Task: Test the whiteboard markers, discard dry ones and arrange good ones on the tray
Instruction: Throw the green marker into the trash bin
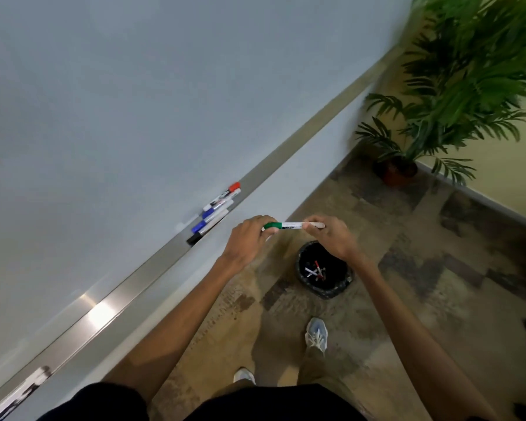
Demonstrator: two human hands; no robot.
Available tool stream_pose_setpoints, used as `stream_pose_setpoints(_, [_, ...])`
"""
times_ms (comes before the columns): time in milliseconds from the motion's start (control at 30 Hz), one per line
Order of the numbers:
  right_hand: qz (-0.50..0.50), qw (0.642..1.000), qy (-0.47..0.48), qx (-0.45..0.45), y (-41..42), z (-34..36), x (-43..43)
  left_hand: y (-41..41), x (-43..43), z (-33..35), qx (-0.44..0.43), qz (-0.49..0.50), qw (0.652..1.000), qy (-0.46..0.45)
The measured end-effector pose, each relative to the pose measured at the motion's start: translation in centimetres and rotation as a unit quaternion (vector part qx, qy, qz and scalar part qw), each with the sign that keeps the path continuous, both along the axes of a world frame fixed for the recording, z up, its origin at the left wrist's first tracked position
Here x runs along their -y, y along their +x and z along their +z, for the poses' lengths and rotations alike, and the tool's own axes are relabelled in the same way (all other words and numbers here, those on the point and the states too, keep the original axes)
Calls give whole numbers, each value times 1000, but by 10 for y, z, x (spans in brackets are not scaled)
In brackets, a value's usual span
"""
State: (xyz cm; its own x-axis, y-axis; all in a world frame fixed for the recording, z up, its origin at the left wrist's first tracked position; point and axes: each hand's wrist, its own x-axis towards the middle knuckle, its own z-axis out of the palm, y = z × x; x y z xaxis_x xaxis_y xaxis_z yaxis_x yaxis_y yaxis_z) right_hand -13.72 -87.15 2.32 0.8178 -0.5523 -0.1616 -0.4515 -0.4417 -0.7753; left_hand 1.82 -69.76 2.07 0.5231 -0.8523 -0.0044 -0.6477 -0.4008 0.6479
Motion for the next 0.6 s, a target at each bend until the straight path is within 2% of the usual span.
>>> stream_pose_setpoints(133, [33, 996, -71, -40, -27, -26, 53, -20, 58, -25, 3, -34, 999, 30])
stream_pose_setpoints(300, [50, 977, -139, -153, -46, -66, 112, -46, 132, -51, -4, -62, 995, 73])
stream_pose_setpoints(600, [69, 968, -90, -225, -47, -126, 187, -72, 213, -120, 0, -47, 979, 200])
